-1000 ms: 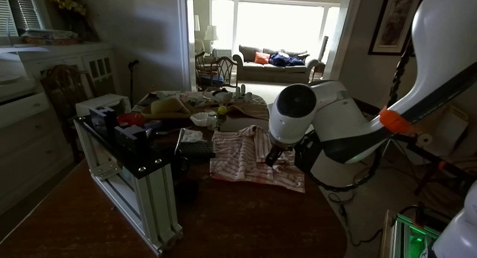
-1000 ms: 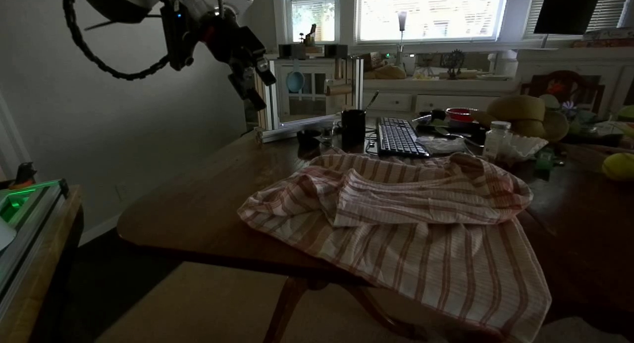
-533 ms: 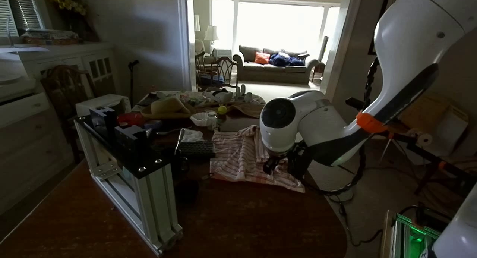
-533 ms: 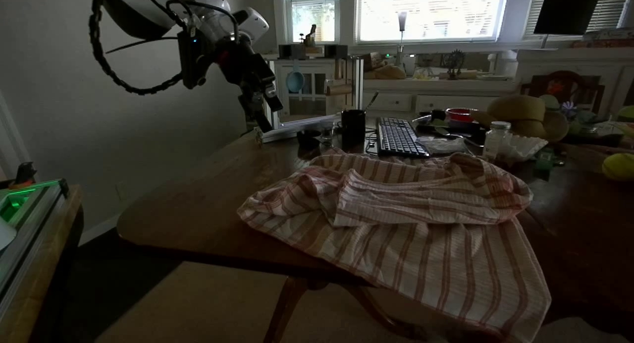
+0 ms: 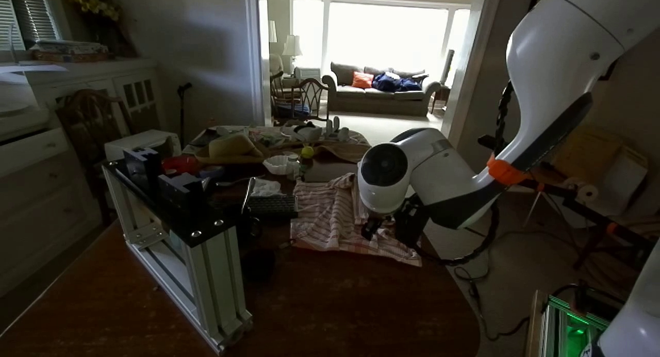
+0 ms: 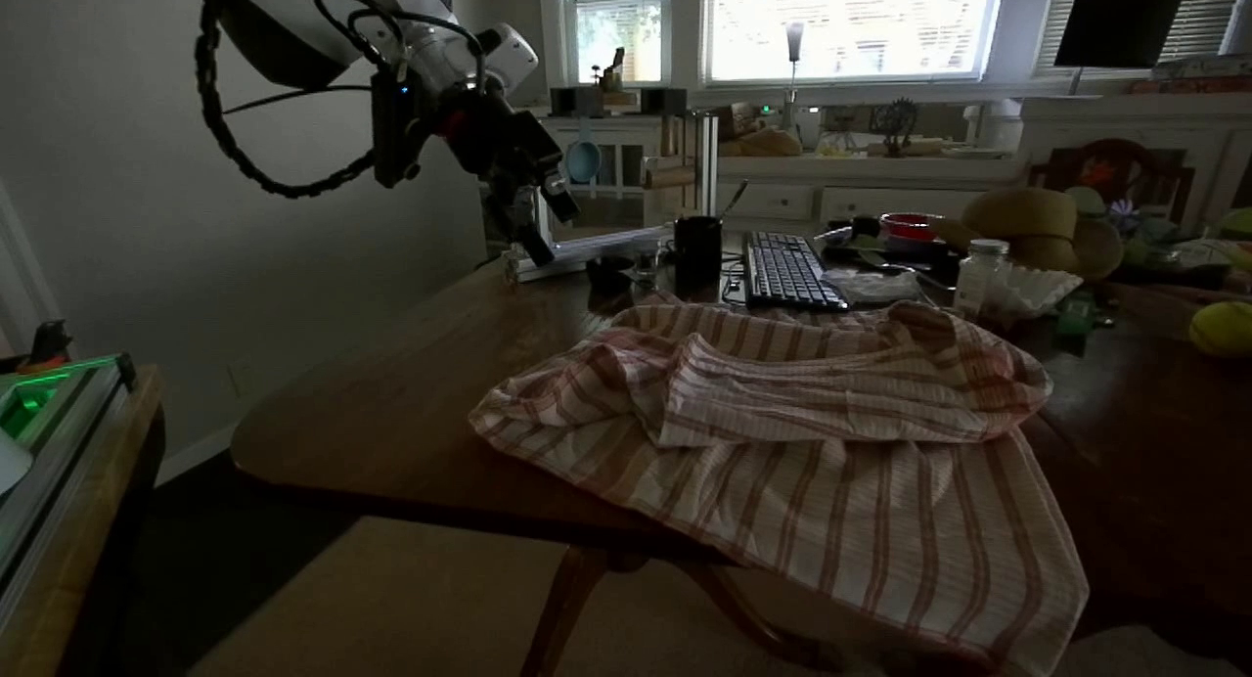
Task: Unfold the cloth
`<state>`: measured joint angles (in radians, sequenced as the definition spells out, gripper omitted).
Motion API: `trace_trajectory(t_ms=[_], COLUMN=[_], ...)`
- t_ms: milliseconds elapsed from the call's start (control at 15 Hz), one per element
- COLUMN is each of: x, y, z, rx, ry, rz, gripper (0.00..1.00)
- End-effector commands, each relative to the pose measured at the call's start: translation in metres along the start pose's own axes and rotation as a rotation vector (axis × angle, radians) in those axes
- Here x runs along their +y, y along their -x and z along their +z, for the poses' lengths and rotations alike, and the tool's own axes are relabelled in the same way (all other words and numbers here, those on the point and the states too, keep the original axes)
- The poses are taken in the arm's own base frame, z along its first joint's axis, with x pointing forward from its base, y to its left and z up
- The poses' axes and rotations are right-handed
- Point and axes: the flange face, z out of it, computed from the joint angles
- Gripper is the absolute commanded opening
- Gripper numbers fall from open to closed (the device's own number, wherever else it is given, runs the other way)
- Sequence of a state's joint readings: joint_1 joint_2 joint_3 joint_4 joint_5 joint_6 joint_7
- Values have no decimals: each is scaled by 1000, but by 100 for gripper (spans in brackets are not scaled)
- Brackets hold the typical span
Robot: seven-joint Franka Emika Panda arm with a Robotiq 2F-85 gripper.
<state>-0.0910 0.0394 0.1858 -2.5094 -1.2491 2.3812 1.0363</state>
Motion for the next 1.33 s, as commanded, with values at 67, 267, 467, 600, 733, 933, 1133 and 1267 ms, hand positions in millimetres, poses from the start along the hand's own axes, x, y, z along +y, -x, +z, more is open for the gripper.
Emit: trace_trajectory(t_ms=[67,267,467,600,733,933,1133,1267], x=[-24,-37,-46,-51,-54,-57,-58,-58], y=[-10,-11,-12,-13,-13,-13,-14,-15], z=[25,41,57,66,74,86,95,100], rx=[38,33,21,20,21,25,36,42], ry=[-12,-42,-75,-92,-104,-104,-88,-80], rz=[-66,-114,-142,-161,-182,-217,-239,-253], gripper=[100,100,100,100,100,100,100,91])
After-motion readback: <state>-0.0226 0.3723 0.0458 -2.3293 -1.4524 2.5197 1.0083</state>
